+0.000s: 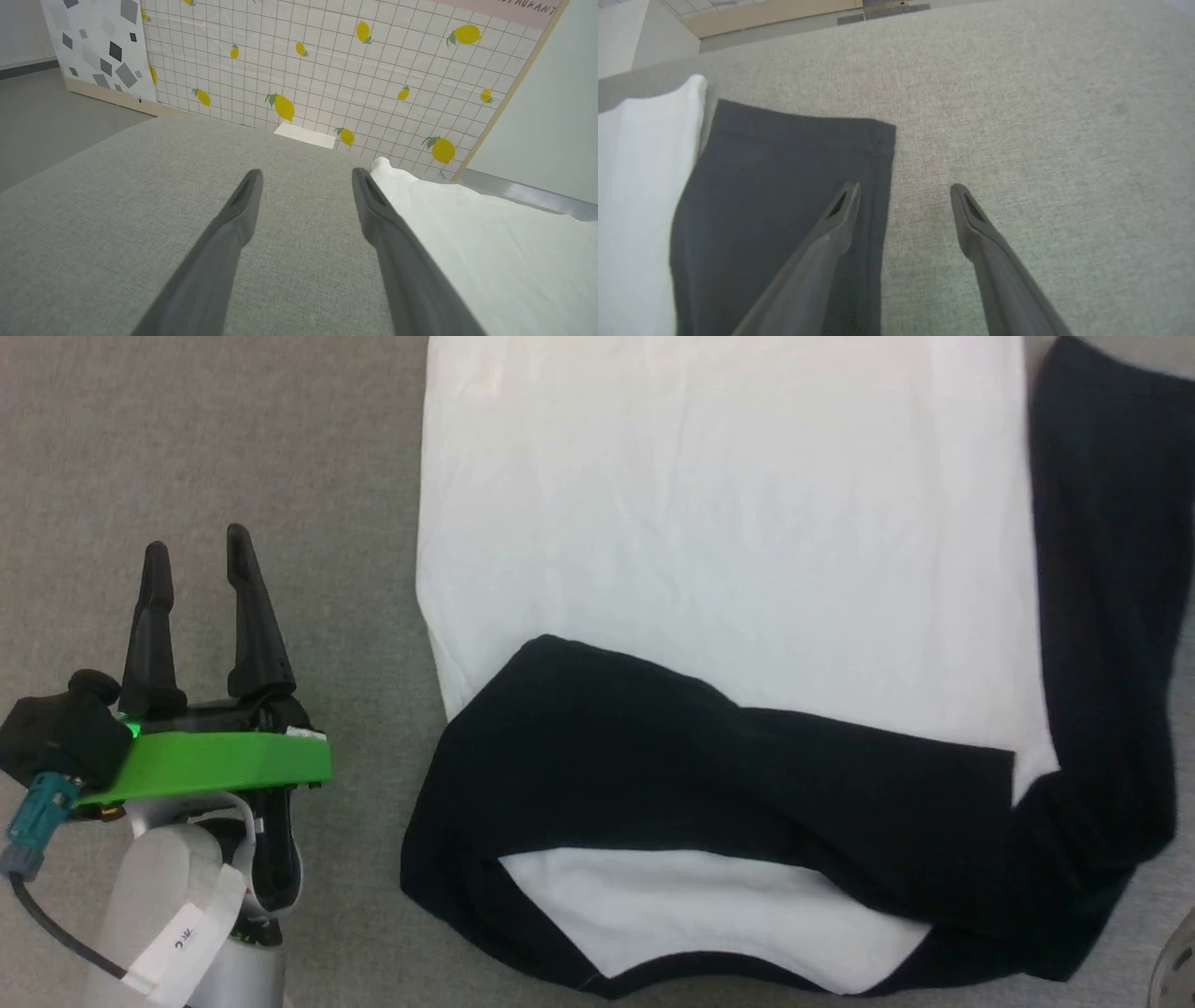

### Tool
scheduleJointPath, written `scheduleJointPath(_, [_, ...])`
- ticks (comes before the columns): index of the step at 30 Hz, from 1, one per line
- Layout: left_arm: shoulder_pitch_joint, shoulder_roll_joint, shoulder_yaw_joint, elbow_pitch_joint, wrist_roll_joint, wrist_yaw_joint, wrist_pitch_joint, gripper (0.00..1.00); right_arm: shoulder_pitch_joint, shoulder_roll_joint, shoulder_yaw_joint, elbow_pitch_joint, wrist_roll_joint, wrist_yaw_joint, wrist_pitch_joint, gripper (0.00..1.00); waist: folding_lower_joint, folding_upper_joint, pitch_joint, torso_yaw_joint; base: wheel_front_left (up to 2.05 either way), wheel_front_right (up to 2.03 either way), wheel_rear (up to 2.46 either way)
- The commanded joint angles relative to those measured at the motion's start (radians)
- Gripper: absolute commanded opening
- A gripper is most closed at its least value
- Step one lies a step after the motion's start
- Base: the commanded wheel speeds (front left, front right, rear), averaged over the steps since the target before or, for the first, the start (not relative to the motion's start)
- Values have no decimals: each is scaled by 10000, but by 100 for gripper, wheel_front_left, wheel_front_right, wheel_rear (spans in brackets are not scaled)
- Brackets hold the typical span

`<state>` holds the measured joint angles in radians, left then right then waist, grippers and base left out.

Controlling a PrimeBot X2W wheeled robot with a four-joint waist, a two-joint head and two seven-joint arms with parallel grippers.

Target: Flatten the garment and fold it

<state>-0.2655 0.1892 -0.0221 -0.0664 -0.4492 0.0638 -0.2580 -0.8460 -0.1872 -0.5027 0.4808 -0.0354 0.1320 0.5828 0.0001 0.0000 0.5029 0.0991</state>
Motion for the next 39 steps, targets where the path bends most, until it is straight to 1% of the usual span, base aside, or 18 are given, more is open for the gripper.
scheduleJointPath(1, [142,-123,166,-35,170,-137,-36,100,-183,-50,15,109,-89,-13,168,100,-1,0,510,510,0,0,0])
scheduleJointPath(5, [194,-513,638,-34,319,-446,-37,100,-310,-161,185,233,-68,-13,574,100,-1,0,564,551,0,0,0])
scheduleJointPath(7, [220,-651,832,-12,423,-621,-37,100,-327,-213,294,306,-23,-13,964,100,-1,0,564,537,0,0,0])
scheduleJointPath(8, [226,-701,902,-9,462,-685,-37,100,-334,-223,343,325,17,-13,1131,93,-1,0,563,530,0,0,0])
scheduleJointPath(9, [234,-756,974,0,512,-764,-37,100,-346,-219,381,332,102,-13,1327,48,-1,0,557,519,0,0,0])
scheduleJointPath(10, [239,-795,1022,9,557,-822,-37,100,-350,-221,415,321,161,-13,1468,33,-1,0,550,510,0,0,0])
scheduleJointPath(11, [241,-842,1079,17,610,-885,-37,100,-340,-248,472,265,196,-13,1575,7,-1,0,540,496,0,0,0])
scheduleJointPath(12, [243,-878,1119,29,651,-931,-37,100,-319,-288,505,204,198,-13,1600,0,-1,0,520,483,0,0,0])
scheduleJointPath(14, [256,-948,1185,68,748,-1024,-37,100,-219,-366,552,56,207,-13,1575,0,-1,0,434,446,0,0,0])
scheduleJointPath(18, [364,-1059,1233,244,890,-1169,-37,100,160,-583,505,-447,198,-13,949,0,-1,0,62,340,0,0,0])
scheduleJointPath(21, [515,-1118,1300,416,948,-1216,-37,100,673,-846,760,-1091,241,-13,396,0,-1,0,-418,161,0,0,0])
scheduleJointPath(24, [682,-1149,1342,546,1001,-1255,-37,100,1346,-1123,917,-2037,237,-13,144,0,-1,0,-906,15,0,0,0])
scheduleJointPath(26, [798,-1168,1345,637,1023,-1283,-37,100,1897,-1204,991,-2913,337,-13,143,0,-1,0,-1249,-87,0,0,0])
scheduleJointPath(30, [1007,-1202,1256,820,1072,-1328,-37,100,3240,-1269,1227,-5088,571,-13,553,0,-1,0,-1859,-255,0,0,0])
scheduleJointPath(35, [1287,-1226,1205,967,1121,-1313,-37,100,4833,-895,1687,-8008,808,-13,1275,0,-1,0,-2483,-380,0,0,0])
scheduleJointPath(39, [1503,-1208,1171,1028,1123,-1315,-34,100,5748,-512,2336,-9871,832,-13,1664,0,-1,0,-2835,-380,0,0,0])
